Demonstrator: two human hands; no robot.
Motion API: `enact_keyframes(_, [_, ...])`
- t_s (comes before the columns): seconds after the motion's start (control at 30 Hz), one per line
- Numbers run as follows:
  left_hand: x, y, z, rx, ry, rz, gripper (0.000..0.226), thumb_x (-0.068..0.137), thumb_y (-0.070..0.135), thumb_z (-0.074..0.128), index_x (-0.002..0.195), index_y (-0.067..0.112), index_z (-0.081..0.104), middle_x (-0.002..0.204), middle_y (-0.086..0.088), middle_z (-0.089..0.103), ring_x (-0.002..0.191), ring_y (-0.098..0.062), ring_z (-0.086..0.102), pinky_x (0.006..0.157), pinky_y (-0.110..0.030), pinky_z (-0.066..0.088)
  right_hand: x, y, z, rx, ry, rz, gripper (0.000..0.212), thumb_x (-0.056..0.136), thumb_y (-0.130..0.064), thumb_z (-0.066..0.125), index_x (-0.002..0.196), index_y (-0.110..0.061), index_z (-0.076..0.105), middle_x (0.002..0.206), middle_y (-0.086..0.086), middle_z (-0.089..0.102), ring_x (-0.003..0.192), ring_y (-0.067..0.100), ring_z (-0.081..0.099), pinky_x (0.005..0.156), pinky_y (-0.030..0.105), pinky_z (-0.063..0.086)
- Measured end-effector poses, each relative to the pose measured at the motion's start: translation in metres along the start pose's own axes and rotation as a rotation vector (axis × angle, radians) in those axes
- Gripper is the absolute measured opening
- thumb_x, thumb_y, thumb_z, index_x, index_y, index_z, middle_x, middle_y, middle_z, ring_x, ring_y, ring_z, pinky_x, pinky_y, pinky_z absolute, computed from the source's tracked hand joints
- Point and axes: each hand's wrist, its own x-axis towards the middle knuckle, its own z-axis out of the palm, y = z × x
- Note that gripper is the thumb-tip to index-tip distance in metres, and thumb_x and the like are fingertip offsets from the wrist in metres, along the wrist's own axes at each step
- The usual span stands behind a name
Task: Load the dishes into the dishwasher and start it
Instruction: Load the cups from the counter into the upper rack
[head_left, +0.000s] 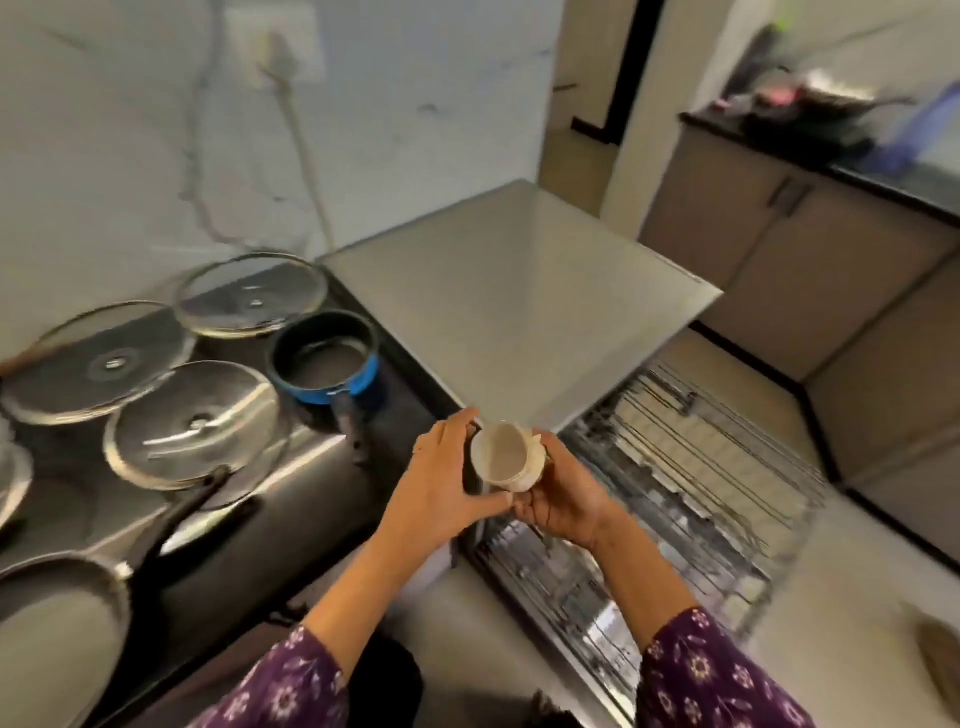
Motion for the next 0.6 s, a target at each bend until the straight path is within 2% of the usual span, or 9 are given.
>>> enact_keyframes(0.1, [0.026, 0.009, 0.051, 0.143, -0.139, 0.062, 0.084, 0.076, 0.04, 0.075, 0.144, 0.018, 0.032, 0.14, -0.002, 0.04, 0.129, -0.021, 0.034, 0.106, -0.028, 0.026, -0.035, -0.008, -0.076, 0.132, 0.202, -0.092, 0.043, 0.093, -0.047, 0.047, 0.104, -0.008, 0.063, 0.08, 0.017, 0.066, 0.055, 0.021, 0.063, 0.051, 0.026, 0.055])
enact_keyframes(0.17, [0.04, 0.01, 0.08, 0.253, -0.201, 0.168, 0.072, 0.081, 0.04, 0.07, 0.141, 0.017, 0.038, 0.137, -0.003, 0.043, 0.128, -0.023, 0.036, 0.104, -0.029, 0.029, -0.056, -0.012, -0.124, 0.169, 0.348, -0.171, 0.034, 0.093, -0.04, 0.052, 0.108, -0.011, 0.061, 0.086, 0.013, 0.065, 0.066, 0.022, 0.064, 0.054, 0.029, 0.056])
enact_keyframes(0.27, [0.065, 0.01, 0.118, 0.496, -0.269, 0.373, 0.056, 0.083, 0.04, 0.065, 0.132, 0.018, 0.05, 0.129, -0.002, 0.051, 0.126, -0.026, 0.04, 0.101, -0.035, 0.036, -0.079, -0.014, -0.187, 0.069, 0.517, -0.204, 0.028, 0.094, -0.031, 0.055, 0.113, -0.011, 0.057, 0.1, 0.014, 0.062, 0.08, 0.024, 0.063, 0.064, 0.032, 0.058])
enact_keyframes(0.37, [0.09, 0.008, 0.147, 0.644, -0.355, 0.523, 0.046, 0.086, 0.039, 0.059, 0.126, 0.016, 0.057, 0.13, -0.003, 0.055, 0.133, -0.024, 0.039, 0.108, -0.036, 0.034, -0.087, -0.01, -0.233, -0.154, 0.678, -0.183, 0.032, 0.09, -0.021, 0.062, 0.118, -0.013, 0.049, 0.111, 0.016, 0.057, 0.085, 0.025, 0.062, 0.071, 0.035, 0.058])
enact_keyframes(0.47, [0.112, 0.005, 0.166, 0.783, -0.459, 0.611, 0.04, 0.089, 0.037, 0.052, 0.123, 0.016, 0.059, 0.13, -0.001, 0.057, 0.134, -0.021, 0.039, 0.113, -0.035, 0.026, -0.084, 0.003, -0.268, -0.468, 0.826, -0.16, 0.041, 0.082, -0.021, 0.07, 0.116, -0.019, 0.048, 0.108, 0.013, 0.057, 0.084, 0.025, 0.063, 0.075, 0.04, 0.056])
enact_keyframes(0.6, [0.128, 0.002, 0.188, 0.844, -0.556, 0.661, 0.029, 0.086, 0.026, 0.056, 0.109, 0.013, 0.068, 0.116, -0.001, 0.065, 0.126, -0.021, 0.047, 0.112, -0.035, 0.025, -0.078, 0.031, -0.302, -0.953, 0.868, -0.08, 0.055, 0.074, -0.022, 0.075, 0.121, -0.02, 0.047, 0.116, 0.005, 0.048, 0.105, 0.028, 0.053, 0.084, 0.035, 0.046])
